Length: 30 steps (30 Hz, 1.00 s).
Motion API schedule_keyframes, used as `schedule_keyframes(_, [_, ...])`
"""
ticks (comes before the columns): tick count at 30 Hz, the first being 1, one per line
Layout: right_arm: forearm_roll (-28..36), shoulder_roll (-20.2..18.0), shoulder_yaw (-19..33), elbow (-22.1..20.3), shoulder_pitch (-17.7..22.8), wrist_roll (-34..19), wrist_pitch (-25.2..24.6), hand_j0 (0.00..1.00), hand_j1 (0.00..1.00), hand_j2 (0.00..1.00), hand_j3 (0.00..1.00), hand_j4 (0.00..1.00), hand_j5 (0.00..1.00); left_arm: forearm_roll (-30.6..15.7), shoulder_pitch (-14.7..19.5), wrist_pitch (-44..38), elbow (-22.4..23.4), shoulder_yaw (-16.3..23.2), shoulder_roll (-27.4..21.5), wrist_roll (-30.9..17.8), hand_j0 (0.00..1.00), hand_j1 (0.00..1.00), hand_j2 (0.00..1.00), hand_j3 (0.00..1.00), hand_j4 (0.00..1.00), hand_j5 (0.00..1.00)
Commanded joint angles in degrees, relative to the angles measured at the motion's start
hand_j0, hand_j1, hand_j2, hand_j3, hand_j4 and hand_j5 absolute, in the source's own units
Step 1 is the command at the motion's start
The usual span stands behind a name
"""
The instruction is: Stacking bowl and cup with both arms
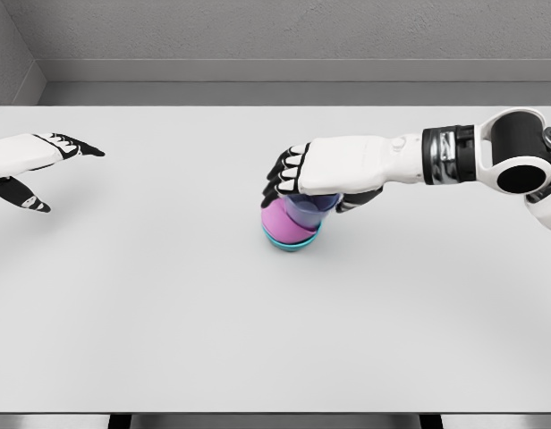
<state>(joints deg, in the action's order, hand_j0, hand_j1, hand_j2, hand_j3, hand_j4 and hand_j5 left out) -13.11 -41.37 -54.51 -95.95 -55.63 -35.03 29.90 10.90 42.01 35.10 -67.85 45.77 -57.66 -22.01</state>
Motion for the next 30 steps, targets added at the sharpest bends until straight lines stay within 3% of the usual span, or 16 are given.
schedule_keyframes(1, [0.3, 0.0, 0.0, 0.0, 0.0, 0.0, -0.1, 0.99, 0.99, 0.99, 0.99, 0.99, 0.99, -0.4, 0.0, -0.1, 0.0, -0.1, -0.1, 0.0, 1.00, 1.00, 1.00, 1.00, 1.00, 1.00])
schedule_keyframes(10, [0.3, -0.3, 0.3, 0.0, -0.1, 0.0, 0.2, 0.99, 0.99, 0.99, 0.99, 0.99, 0.99, -0.4, 0.0, -0.1, 0.0, -0.1, -0.1, 0.0, 1.00, 1.00, 1.00, 1.00, 1.00, 1.00])
schedule_keyframes(11, [0.0, -1.3, 2.6, -0.5, -0.4, 0.0, 0.9, 1.00, 1.00, 1.00, 1.00, 1.00, 1.00, -0.4, 0.0, -0.1, 0.0, -0.1, -0.1, -0.1, 1.00, 1.00, 1.00, 1.00, 1.00, 1.00])
schedule_keyframes(12, [0.4, -8.5, 11.0, -4.5, 1.1, 0.0, 5.0, 1.00, 1.00, 1.00, 1.00, 1.00, 1.00, -0.4, 0.0, -0.1, 0.0, -0.1, -0.1, 0.0, 1.00, 1.00, 1.00, 1.00, 1.00, 1.00])
schedule_keyframes(13, [2.0, -14.3, 17.8, -4.4, 7.6, 0.0, 5.1, 1.00, 1.00, 1.00, 1.00, 1.00, 1.00, -0.4, 0.0, -0.1, 0.0, -0.1, -0.1, -0.1, 1.00, 1.00, 1.00, 1.00, 1.00, 1.00])
schedule_keyframes(14, [7.8, -18.3, 28.4, -4.2, 16.9, 0.0, 5.1, 1.00, 1.00, 1.00, 1.00, 1.00, 1.00, -0.4, 0.0, -0.1, 0.0, -0.1, -0.1, -0.1, 1.00, 1.00, 1.00, 1.00, 1.00, 1.00])
schedule_keyframes(15, [8.3, -20.2, 36.2, -3.7, 24.5, 0.0, 5.1, 1.00, 1.00, 1.00, 1.00, 1.00, 1.00, -0.5, 0.0, -0.1, 0.0, -0.1, -0.1, -0.1, 1.00, 1.00, 1.00, 1.00, 1.00, 1.00])
schedule_keyframes(16, [8.3, -20.4, 38.3, -3.6, 27.4, 0.0, 5.1, 1.00, 1.00, 1.00, 1.00, 1.00, 1.00, -0.6, 0.0, -0.1, 0.0, -0.1, -0.1, 0.0, 1.00, 1.00, 1.00, 1.00, 1.00, 1.00])
schedule_keyframes(19, [8.4, -19.8, 35.8, -4.5, 27.9, 0.0, 5.1, 1.00, 1.00, 1.00, 1.00, 1.00, 1.00, -0.1, -0.1, -0.1, 0.0, 0.0, -0.1, -0.2, 1.00, 1.00, 1.00, 1.00, 1.00, 1.00])
schedule_keyframes(20, [8.4, -18.3, 32.7, -4.5, 25.7, 0.0, 5.1, 1.00, 1.00, 1.00, 1.00, 1.00, 1.00, -0.1, -0.2, -0.1, 0.0, 0.0, -0.1, -0.2, 1.00, 1.00, 1.00, 1.00, 1.00, 1.00])
schedule_keyframes(22, [8.3, -14.4, 21.4, -4.4, 15.9, 0.0, 5.1, 1.00, 1.00, 1.00, 1.00, 1.00, 1.00, -0.1, -1.1, -0.1, 0.0, -0.1, -0.2, -0.2, 1.00, 1.00, 1.00, 1.00, 1.00, 1.00])
schedule_keyframes(30, [8.2, -14.3, 20.6, -4.5, 15.2, 0.0, 5.1, 1.00, 1.00, 1.00, 1.00, 1.00, 1.00, 0.0, -1.2, -0.1, 0.0, -0.1, -0.2, -0.3, 1.00, 1.00, 1.00, 1.00, 1.00, 1.00])
